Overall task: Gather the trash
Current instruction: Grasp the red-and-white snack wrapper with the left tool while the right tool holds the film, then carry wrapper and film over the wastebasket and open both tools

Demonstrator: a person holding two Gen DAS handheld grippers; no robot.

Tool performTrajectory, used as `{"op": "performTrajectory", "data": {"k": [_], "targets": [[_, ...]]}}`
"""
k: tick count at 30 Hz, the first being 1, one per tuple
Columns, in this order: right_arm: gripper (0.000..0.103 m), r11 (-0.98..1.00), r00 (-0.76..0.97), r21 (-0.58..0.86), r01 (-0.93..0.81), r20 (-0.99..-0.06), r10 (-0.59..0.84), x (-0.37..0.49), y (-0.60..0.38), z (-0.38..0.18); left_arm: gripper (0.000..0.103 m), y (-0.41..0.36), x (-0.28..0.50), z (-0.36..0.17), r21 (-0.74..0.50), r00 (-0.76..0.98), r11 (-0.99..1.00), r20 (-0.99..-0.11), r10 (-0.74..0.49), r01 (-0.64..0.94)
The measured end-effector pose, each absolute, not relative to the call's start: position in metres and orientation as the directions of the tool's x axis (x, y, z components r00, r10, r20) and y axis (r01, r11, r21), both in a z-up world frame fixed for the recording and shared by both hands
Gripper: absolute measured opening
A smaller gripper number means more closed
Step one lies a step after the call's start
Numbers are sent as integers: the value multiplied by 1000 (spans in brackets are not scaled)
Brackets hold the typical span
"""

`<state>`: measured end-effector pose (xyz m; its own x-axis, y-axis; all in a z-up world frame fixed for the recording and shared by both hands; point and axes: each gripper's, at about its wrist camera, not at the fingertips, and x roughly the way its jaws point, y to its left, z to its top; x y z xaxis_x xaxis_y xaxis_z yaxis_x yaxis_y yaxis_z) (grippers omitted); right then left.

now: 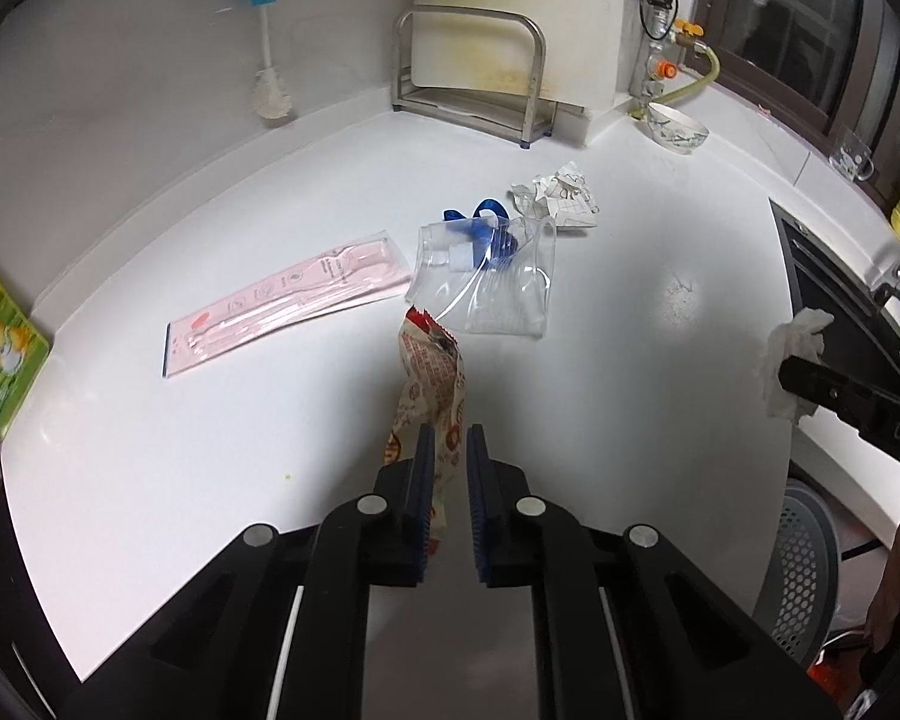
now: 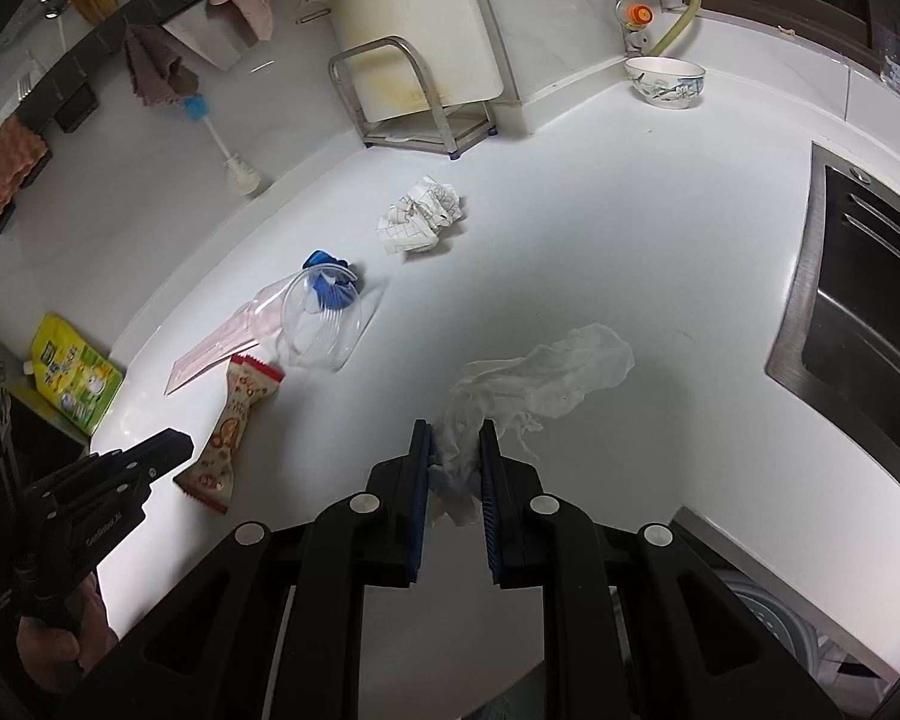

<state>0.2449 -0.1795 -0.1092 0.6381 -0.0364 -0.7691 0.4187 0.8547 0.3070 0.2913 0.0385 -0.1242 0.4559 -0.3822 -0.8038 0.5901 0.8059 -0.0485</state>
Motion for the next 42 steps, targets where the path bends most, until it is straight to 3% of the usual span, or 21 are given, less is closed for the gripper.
{"op": "performTrajectory", "data": {"k": [11,14,16,18,29,31,33,37,42], "targets": [[15,859,644,307,410,-764,-34,224,-186,-103,13,41,296,-125,-48,467,834,-810,-355,549],[16,851,646,315,420,-763,-37,222,-190,-104,30,39,302,-128,-30,474,836,-812,-340,548],[16,847,646,317,427,-762,-40,220,-192,-105,57,39,304,-129,-23,484,836,-807,-339,549],[16,841,644,320,436,-763,-44,219,-194,-106,61,38,307,-129,-18,495,834,-798,-345,552],[16,820,621,311,481,-781,-68,213,-202,-115,59,19,328,-166,20,455,822,-841,-294,569],[16,819,618,308,484,-783,-71,212,-202,-116,37,18,328,-170,5,433,819,-851,-298,573],[16,819,618,307,485,-783,-73,212,-202,-116,28,17,327,-172,-4,421,820,-857,-298,572],[16,822,622,308,479,-780,-70,211,-201,-114,20,22,320,-166,-33,420,826,-849,-320,562],[15,838,634,313,447,-772,-50,208,-196,-110,20,27,305,-150,-38,438,836,-838,-326,548]]}}
